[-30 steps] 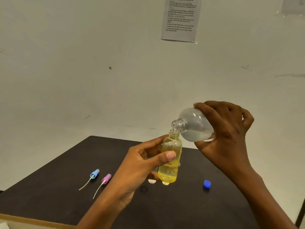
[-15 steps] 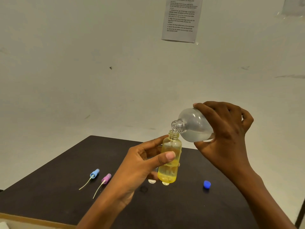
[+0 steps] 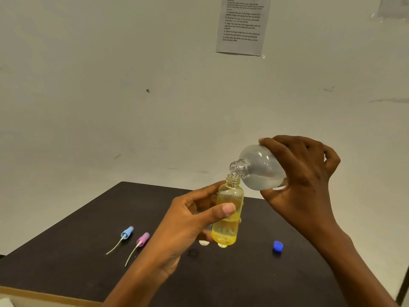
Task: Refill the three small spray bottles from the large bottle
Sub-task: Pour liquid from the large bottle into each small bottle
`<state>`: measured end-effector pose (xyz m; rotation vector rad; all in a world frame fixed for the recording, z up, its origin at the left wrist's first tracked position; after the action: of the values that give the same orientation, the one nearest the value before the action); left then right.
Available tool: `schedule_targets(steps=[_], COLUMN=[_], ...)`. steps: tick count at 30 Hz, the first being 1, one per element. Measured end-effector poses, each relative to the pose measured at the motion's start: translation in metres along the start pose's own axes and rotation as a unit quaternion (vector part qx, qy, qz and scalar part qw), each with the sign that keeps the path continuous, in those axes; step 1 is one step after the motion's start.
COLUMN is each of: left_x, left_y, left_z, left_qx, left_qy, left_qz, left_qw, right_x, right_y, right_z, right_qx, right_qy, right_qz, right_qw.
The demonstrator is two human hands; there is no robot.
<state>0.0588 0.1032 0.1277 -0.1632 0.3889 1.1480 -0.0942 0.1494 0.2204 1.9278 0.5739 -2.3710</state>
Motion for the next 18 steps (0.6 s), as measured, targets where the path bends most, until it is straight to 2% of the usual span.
schedule_targets(steps=[18], left_x=[-0.0027], left_y=[0.0007], left_z=[-0.0061], left_qx=[0.003], left_qy=[-0.006], left_qz=[-0.010], left_qw=[1.000], right_x=[0.0025], right_y=[0.0010], right_z=[0.0021], right_qx=[-0.002], right_qy=[0.000], right_qz=[-0.004], right_qw=[1.000])
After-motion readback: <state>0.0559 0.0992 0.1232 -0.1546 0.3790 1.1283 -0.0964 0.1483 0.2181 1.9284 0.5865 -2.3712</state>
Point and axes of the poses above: each hand's wrist, its own x-axis away from the middle knuckle, its own y-axis out of the palm, z = x × y, the point moved 7 cm from there along -x, towards the middle knuckle, and after that the axes turned 1 degree about y, right-handed, at the moved point
